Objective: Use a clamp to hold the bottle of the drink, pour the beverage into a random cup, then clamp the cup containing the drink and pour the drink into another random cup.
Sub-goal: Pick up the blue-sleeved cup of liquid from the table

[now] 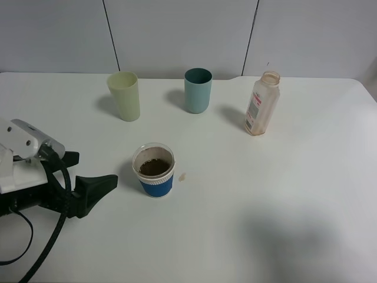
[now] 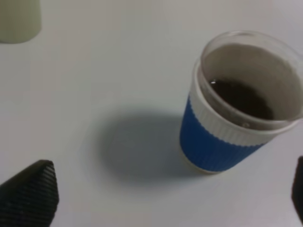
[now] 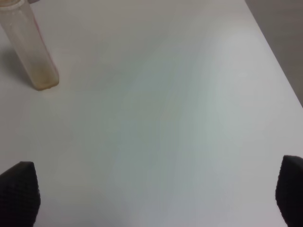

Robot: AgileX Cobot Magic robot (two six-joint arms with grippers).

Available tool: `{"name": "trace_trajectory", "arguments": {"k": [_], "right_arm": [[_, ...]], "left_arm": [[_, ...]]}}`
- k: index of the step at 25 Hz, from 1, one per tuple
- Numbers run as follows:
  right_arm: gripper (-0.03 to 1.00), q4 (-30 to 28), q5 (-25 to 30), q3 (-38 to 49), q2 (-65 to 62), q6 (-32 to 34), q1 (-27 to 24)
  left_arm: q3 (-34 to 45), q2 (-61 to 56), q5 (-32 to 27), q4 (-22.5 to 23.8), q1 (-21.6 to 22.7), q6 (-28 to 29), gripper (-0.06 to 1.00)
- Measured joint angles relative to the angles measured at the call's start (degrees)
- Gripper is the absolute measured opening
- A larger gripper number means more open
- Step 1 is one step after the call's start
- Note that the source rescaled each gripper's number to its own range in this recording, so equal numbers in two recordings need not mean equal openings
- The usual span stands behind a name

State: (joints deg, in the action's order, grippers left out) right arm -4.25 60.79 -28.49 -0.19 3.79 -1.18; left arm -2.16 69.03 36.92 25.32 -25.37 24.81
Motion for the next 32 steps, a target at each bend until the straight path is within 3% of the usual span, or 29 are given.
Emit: {"name": "trace_trajectory", "arguments": {"k": [6, 15, 22, 26, 32], "right_arm": [[1.00, 0.00, 0.00, 0.00, 0.00, 0.00, 0.00], [1.00, 0.00, 0.00, 0.00, 0.00, 0.00, 0.00], [1.00, 0.00, 0.00, 0.00, 0.00, 0.00, 0.00], [1.00, 0.00, 0.00, 0.00, 0.00, 0.00, 0.00], [1.00, 0.00, 0.00, 0.00, 0.00, 0.00, 0.00]], "left_arm": [[1.14, 0.74, 4.82, 1.02, 0.00, -0.25, 1.00], [1.09, 4.23, 7.01, 1.08, 0.00, -2.89, 1.00], [0.98, 15.43, 18.18, 1.08, 0.00, -6.79, 1.00], [1.36, 25.48, 29.52, 1.08, 0.00, -11.79, 1.00], [1.36, 33.37, 31.98, 1.03, 0.00, -16.81, 1.00]]}}
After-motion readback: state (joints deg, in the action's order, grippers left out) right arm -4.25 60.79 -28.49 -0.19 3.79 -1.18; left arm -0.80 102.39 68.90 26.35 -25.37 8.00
